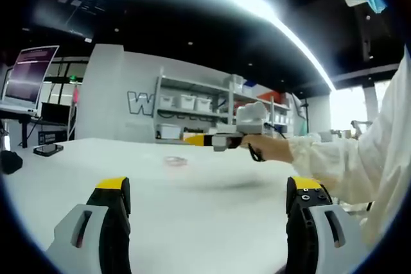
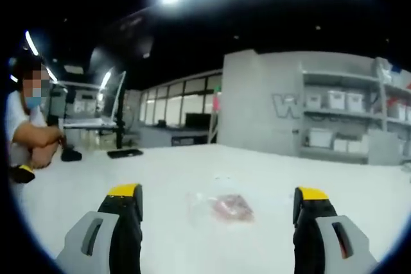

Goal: Open the resealable bag by pulling the two sides of the seal apart until the entire bag opening is separated and visibly accessible.

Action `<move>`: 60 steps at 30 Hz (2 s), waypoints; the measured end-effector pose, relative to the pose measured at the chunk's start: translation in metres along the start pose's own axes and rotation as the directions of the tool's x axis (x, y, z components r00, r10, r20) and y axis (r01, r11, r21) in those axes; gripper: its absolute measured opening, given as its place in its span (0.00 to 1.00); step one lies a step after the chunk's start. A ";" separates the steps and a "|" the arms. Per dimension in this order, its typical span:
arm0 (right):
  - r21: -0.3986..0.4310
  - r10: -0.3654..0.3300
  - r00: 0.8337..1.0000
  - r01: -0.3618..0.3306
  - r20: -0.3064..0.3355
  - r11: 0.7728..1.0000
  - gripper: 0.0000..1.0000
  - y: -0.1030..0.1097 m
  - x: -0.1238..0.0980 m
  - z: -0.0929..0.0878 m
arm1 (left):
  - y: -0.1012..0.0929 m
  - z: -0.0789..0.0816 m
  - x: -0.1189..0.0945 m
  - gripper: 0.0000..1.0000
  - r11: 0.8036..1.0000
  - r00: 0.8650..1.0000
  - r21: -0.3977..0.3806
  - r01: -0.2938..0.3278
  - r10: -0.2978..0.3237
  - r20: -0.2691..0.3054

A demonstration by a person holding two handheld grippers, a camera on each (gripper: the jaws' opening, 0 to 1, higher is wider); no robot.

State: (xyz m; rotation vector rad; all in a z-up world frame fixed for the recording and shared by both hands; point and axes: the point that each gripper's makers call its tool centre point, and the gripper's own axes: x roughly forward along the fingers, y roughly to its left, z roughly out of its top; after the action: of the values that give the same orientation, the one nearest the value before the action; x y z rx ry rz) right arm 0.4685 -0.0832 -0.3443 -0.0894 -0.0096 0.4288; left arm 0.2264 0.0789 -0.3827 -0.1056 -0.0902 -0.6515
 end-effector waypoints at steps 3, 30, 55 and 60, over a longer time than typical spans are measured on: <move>-0.004 0.007 1.000 -0.007 -0.004 1.000 0.99 0.002 -0.009 -0.002 | 0.000 -0.001 0.000 0.99 1.000 1.000 -0.003 -0.003 0.003 0.001; -0.079 0.020 0.999 -0.022 -0.031 0.997 0.97 0.019 -0.074 -0.019 | 0.004 0.001 0.005 0.99 1.000 1.000 -0.007 -0.001 0.001 0.006; -0.075 0.046 0.998 -0.048 -0.033 0.996 0.93 0.034 -0.133 -0.033 | 0.001 -0.007 0.006 0.99 1.000 1.000 0.005 0.007 -0.007 -0.017; -0.070 0.048 0.998 -0.050 -0.030 0.996 0.92 0.038 -0.150 -0.035 | 0.005 -0.009 0.006 0.99 1.000 1.000 0.006 -0.002 0.002 -0.024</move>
State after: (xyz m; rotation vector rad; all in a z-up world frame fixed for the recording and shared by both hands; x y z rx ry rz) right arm 0.3174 -0.1143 -0.3809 -0.1659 0.0058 0.4761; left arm 0.2346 0.0778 -0.3915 -0.0920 -0.0691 -0.6500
